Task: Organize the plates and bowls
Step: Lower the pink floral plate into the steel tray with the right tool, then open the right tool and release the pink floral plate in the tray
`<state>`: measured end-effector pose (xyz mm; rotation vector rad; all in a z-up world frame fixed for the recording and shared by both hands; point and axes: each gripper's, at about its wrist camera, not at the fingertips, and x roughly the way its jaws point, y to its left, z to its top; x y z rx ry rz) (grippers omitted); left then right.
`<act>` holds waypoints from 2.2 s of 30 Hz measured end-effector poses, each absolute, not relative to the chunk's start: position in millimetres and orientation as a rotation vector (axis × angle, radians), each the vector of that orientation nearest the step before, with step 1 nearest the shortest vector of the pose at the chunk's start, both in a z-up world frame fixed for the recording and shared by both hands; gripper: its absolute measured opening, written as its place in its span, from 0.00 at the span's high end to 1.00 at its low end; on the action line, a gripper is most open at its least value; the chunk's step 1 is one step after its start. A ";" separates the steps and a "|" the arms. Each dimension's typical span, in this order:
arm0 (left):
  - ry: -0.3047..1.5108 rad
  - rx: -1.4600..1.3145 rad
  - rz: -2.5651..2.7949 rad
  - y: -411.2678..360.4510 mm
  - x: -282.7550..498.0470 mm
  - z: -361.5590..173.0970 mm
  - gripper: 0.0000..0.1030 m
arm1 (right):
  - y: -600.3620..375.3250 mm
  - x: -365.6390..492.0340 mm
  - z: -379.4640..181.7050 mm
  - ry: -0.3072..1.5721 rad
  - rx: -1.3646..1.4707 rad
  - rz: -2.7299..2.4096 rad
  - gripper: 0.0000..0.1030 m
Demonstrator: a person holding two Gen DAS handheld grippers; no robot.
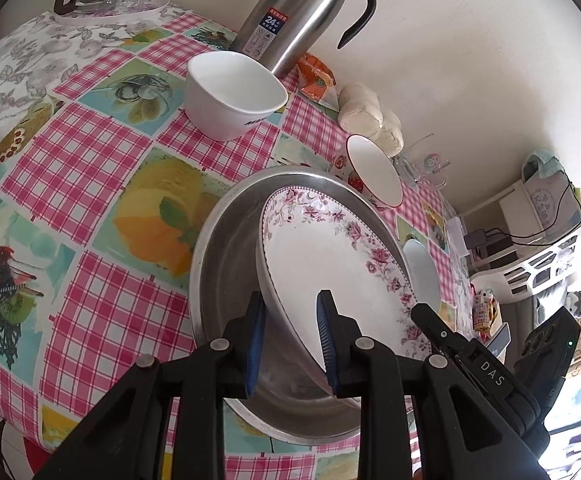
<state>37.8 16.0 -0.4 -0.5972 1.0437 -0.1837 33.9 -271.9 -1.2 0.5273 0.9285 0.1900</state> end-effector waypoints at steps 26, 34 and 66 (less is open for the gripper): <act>1.175 -0.551 -0.155 4.8 54.2 -36.2 0.73 | -265.5 45.2 -19.8 0.943 0.416 0.175 0.79; 1.217 -0.581 -0.115 13.5 51.7 -42.9 0.81 | -258.5 44.1 -21.4 0.966 0.368 0.190 0.77; 1.142 -0.498 -0.038 14.4 44.6 -10.8 0.72 | -262.3 35.8 -6.0 0.936 0.373 0.212 0.77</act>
